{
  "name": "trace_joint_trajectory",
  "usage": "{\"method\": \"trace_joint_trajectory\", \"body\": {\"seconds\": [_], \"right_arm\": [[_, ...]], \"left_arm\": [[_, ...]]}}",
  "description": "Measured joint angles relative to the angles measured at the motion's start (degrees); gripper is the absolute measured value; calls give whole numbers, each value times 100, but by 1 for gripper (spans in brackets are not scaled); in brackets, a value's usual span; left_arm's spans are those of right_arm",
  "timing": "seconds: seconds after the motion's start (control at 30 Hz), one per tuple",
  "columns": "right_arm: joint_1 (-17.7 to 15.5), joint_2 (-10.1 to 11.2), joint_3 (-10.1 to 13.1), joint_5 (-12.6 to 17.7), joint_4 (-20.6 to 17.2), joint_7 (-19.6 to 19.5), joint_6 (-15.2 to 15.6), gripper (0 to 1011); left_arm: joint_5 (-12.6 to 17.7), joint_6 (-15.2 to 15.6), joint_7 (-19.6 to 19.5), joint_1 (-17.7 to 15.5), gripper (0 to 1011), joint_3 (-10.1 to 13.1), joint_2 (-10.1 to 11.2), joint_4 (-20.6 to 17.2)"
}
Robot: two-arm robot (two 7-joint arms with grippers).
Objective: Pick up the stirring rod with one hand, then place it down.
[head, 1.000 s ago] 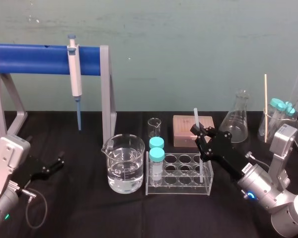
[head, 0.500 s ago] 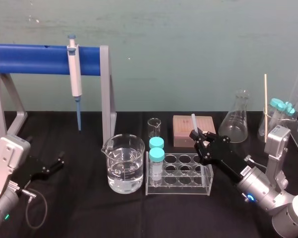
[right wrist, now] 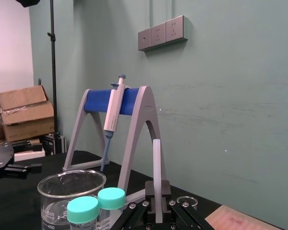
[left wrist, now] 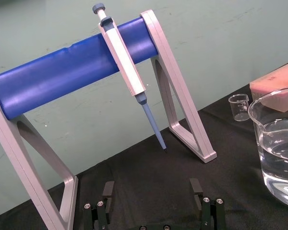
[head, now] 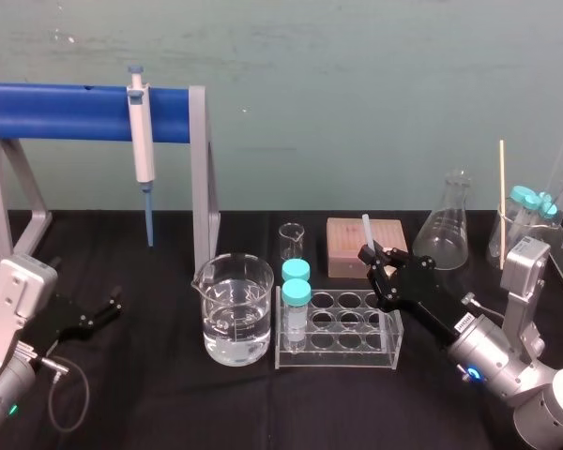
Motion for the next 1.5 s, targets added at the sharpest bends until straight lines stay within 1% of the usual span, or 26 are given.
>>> {"method": "trace_joint_trajectory", "body": {"seconds": [0.13,0.27,0.3,0.33,0.37,0.43,0.47,0.53,0.6,0.63,0.7,0.73,0.83,0.87,0.9,1.0,1.07,1.13,1.3,1.33,1.37,1.43,1.47,1.5], "right_arm": [[0,-2,3,3,0,6,-5,110],[0,-3,5,6,0,12,-7,221],[0,-3,6,7,0,14,-7,274],[0,-3,6,7,0,14,-8,295],[0,-3,6,8,0,15,-8,295],[0,-3,6,9,0,17,-9,395],[0,-3,6,9,-1,18,-10,413],[0,-3,6,10,0,19,-11,496],[0,-3,6,11,0,20,-11,536],[0,-3,6,13,0,20,-12,599],[0,-3,6,14,0,21,-13,628],[0,-3,6,16,0,22,-14,697],[0,-3,6,17,0,22,-15,755],[0,-3,6,17,0,23,-16,812],[0,-3,6,17,0,23,-16,812],[0,-3,6,17,0,23,-16,916],[0,-3,6,17,0,23,-16,963],[0,-3,6,17,0,23,-16,1003],[-2,-2,7,11,-8,15,-14,1000],[-31,6,14,-3,-78,-29,-9,1000],[-120,32,51,-50,-288,-222,30,1000],[-233,68,114,-98,-538,-432,89,1000],[-336,95,179,-143,-766,-641,158,1000],[-384,107,211,-165,-876,-743,196,1000]], "left_arm": [[0,0,0,0,1000,0,0,0],[0,0,0,0,1000,0,0,0],[0,0,0,0,1000,0,0,0],[0,0,0,1,1000,0,0,0],[0,0,0,0,1000,0,0,0],[0,0,0,0,1000,0,0,0],[0,0,0,0,1000,0,0,0],[0,0,0,0,1000,0,0,0],[0,0,0,0,1000,0,0,0],[0,0,0,0,1000,0,0,0],[0,0,0,0,1000,0,0,0],[0,0,0,0,1000,0,0,0],[0,0,0,0,1000,0,0,0],[0,0,0,0,1000,0,0,0],[0,0,0,0,1000,0,0,0],[0,0,0,0,1000,0,0,0],[0,0,0,0,1000,0,0,0],[0,0,0,0,1000,0,0,0],[0,0,0,0,1000,0,0,0],[0,0,0,0,1000,0,0,0],[0,0,0,0,1000,0,0,0],[0,0,0,0,1000,0,0,0],[0,0,0,0,1000,0,0,0],[0,0,0,0,1000,0,0,0]]}}
